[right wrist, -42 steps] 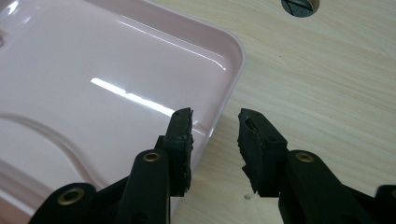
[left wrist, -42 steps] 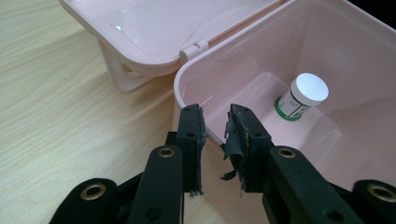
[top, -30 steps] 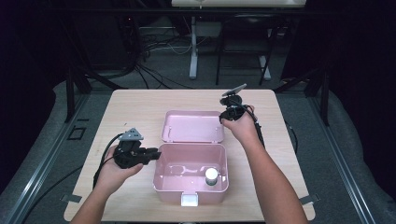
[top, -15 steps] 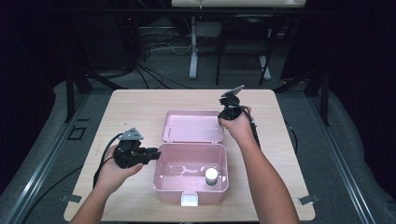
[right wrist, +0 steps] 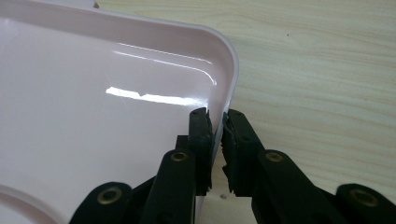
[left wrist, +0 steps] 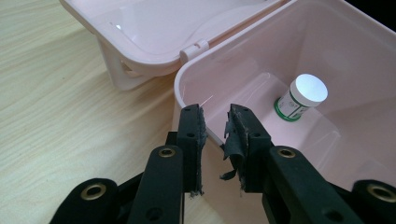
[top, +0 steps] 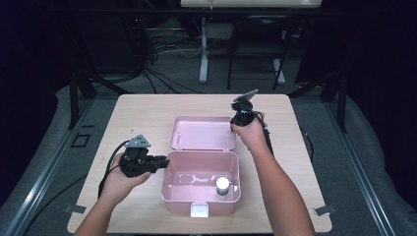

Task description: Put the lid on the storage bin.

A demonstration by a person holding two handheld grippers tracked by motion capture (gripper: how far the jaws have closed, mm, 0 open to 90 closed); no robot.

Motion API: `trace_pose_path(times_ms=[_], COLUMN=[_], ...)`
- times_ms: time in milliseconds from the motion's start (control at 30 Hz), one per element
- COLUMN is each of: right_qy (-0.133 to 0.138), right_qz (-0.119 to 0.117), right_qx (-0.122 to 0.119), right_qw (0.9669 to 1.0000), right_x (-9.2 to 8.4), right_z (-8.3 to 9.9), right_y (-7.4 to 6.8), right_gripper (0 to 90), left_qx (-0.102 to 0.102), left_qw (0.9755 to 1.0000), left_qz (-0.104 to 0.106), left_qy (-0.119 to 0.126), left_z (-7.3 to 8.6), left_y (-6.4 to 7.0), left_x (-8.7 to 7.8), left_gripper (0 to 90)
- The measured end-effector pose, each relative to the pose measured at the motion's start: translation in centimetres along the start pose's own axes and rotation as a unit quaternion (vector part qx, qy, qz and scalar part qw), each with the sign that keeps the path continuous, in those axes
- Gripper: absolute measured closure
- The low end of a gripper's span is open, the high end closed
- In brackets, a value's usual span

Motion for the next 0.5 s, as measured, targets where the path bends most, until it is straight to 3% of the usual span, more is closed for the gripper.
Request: trace_pose_path(times_ms=[500], right_qy=[0.009], right_qz=[0.005], right_qx=[-0.006], right_qw=[0.9999], right_x=[-0.69], right_z=[-0.1], right_y=[-0.24], right_gripper=[82.7], left_qx=[-0.002], left_qw=[1.0], left_qz=[0.0], left_qy=[0.0], left_z=[0.01], left_y=[0.0], left_x=[-0.01], left_gripper=[75.1])
Point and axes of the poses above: each handheld gripper's, and its own axes: x roughly forward along the jaws, z roughly out of its underside, y roughly to its right, the point moved 4 cm from there along x, roughly forward along the jaws, and after that the axes turned 3 degrees about -z, right-handed, at the moved point
